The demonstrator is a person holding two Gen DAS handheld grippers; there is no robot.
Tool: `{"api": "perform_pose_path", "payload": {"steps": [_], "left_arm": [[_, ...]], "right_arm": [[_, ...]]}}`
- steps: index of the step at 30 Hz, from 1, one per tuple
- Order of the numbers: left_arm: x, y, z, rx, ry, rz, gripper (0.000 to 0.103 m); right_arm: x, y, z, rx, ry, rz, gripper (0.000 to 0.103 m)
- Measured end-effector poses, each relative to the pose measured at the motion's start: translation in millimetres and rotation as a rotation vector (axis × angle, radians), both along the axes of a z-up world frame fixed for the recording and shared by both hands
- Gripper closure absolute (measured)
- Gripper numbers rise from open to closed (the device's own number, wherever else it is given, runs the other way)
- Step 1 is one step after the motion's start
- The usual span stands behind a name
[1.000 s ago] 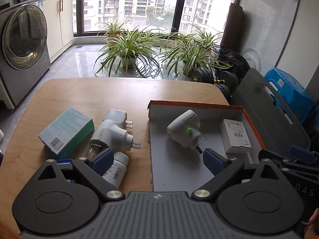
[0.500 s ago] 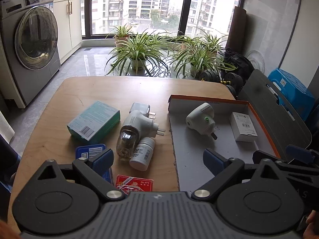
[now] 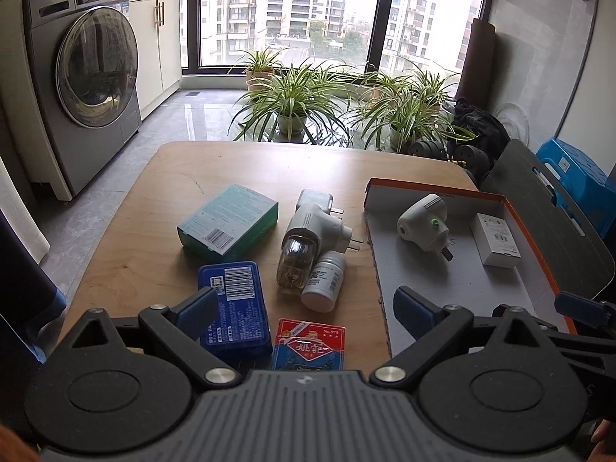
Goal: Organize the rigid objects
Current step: 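Open the right tool on the white box and withdraw both tools from the tray, then move the left tool to the clear glass bottle with grey cap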
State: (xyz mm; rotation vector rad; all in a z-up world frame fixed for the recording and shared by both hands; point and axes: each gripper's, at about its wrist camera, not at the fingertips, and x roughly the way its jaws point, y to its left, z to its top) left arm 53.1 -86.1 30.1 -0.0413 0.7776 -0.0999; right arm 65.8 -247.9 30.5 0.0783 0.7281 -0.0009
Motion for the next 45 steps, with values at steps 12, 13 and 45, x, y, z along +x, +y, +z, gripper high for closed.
{"api": "perform_pose_path", "payload": {"steps": [12,13,45], "left_arm": [[-12,14,2,0.015,-0.014,0.008,0.002],[-12,15,3,0.016,-0.016,0.011,0.002],[-30,59,-6,0.020,0.016,0.071,0.001]], "right_arm": [[-9,13,2,0.014,0.003,0.032,0.013],[-9,15,2,0.015,0.004,0.034,0.013],[-14,61,-8,0.008,0.040,0.150,0.013]]}}
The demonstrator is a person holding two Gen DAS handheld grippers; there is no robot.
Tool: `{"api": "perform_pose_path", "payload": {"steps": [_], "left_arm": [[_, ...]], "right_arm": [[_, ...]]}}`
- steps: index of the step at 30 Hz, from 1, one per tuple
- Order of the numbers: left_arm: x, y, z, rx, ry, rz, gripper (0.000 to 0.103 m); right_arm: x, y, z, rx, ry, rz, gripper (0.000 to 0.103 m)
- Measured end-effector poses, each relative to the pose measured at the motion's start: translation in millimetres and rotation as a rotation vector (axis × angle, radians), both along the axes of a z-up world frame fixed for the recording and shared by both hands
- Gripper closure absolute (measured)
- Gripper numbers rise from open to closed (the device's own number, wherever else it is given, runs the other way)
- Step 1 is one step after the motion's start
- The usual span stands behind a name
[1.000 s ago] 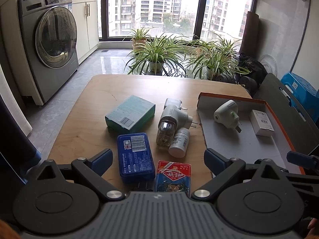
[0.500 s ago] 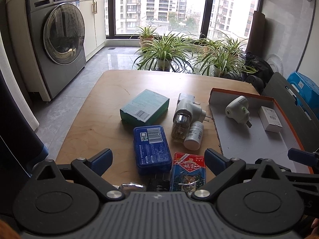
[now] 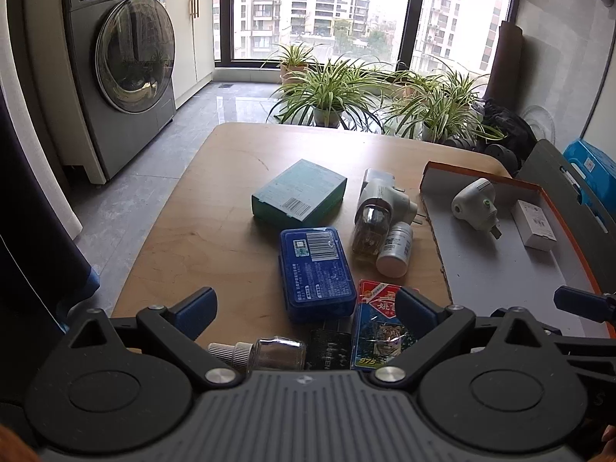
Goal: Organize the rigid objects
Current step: 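Move the left tool to the clear glass bottle with grey cap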
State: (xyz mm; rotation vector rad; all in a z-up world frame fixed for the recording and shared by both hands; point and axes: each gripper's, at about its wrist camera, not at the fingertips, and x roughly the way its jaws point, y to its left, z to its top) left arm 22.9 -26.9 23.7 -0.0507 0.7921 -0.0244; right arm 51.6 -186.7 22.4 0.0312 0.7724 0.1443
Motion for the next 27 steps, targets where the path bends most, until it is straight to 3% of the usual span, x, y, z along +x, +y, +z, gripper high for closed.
{"api": "perform_pose_path", "payload": {"steps": [15,27], "left_arm": [[-1,48,-19,-0.011,0.047,0.084,0.001],[-11,53,-55,0.008,0.083,-0.010,0.000]], "right_arm": [[-2,11,-16,0.008,0.038,0.031,0.013],[2,6,-26,0.015,0.065,0.022,0.013]]}}
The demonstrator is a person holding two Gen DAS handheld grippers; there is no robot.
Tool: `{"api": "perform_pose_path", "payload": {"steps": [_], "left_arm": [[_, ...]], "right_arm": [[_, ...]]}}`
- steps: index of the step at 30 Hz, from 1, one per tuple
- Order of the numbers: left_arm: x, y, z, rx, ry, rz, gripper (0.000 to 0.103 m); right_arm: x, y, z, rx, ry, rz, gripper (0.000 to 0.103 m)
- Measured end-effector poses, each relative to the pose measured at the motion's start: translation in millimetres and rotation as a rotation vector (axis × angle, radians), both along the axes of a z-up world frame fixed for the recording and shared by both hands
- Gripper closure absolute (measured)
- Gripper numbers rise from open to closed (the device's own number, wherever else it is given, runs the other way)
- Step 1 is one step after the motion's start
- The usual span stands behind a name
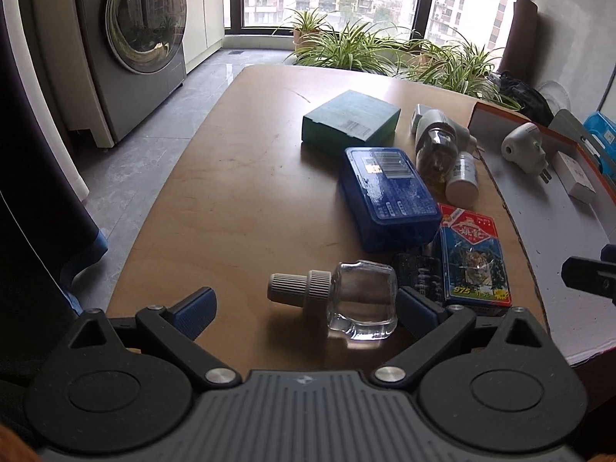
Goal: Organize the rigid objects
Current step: 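Move the left tool to the clear glass bottle with grey cap, then close the left tool on the glass bottle and lift it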
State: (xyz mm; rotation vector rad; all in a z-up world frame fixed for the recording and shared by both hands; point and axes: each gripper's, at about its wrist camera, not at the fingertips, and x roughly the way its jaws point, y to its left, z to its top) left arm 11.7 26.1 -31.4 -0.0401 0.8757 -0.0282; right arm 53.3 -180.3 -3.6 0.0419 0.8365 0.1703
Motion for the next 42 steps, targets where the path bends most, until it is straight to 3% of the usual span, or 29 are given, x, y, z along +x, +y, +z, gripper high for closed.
{"api": "perform_pose_path", "payload": {"steps": [3,9,11,15,20,31,42], "left_arm": [[2,7,-5,-0.025,-0.010,-0.013,0.000],[8,24,-9,-0.002,-0.010,0.017,0.000],[8,25,-10,-0.023,-0.018,-0.006,0.000],[10,17,-15,0.020,-0.047,-0.060,0.001],[9,14,-19,0.051,-0.106,-0.092,0.024],[8,29,-10,-0.015,-0.108,-0.032,0.024],[10,35,-3,-0.053,-0.131,-0.031,0.024]], "right_arm": [[0,-1,0,-0.001,0.001,-0.006,0.013],[2,-5,-3,0.000,0.011,-0.021,0.013],[4,-3,-4,-0.002,0.016,-0.015,0.013],[5,2,-6,-0.008,0.023,0.000,0.013],[7,7,-10,-0.008,0.034,0.010,0.013],[25,39,-26,0.058,0.080,0.041,0.013],[60,56,-49,0.084,0.135,-0.096,0.009]]}}
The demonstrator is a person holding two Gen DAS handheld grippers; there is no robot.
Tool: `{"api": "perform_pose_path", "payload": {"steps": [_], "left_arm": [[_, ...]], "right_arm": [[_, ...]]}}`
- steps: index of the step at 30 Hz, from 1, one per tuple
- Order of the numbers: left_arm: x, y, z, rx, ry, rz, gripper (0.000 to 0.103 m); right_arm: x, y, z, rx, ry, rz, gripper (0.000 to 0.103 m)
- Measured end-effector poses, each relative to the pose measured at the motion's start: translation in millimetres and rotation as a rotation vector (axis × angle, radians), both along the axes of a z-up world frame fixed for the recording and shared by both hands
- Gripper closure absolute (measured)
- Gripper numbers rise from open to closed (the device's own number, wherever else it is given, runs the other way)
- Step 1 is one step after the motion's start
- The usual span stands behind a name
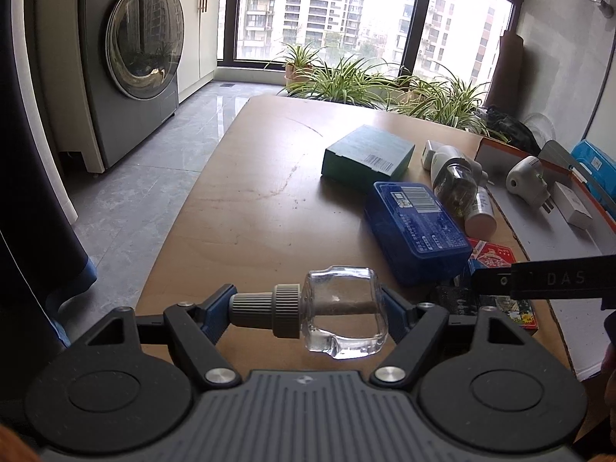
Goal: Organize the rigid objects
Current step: 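Close the left tool on the glass bottle and lift it, then grasp the red tiger playing-card pack with right while left holds the bottle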
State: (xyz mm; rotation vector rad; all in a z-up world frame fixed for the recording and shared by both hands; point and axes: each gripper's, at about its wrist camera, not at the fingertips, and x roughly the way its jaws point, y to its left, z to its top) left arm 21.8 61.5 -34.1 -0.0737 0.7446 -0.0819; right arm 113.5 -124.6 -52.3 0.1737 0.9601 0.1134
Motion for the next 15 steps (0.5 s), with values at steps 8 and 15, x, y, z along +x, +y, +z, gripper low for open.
{"api": "perform_pose_path", "payload": {"steps": [8,15], "left_arm": [[2,1,1,-0.019,-0.015,-0.043,0.024],[6,1,1,-0.040,-0.011,-0.061,0.024]], "right_arm": [[0,16,-5,-0.124,-0.003,-0.006,0.008],[-1,22,-4,-0.133,-0.053,-0.003,0.032]]}}
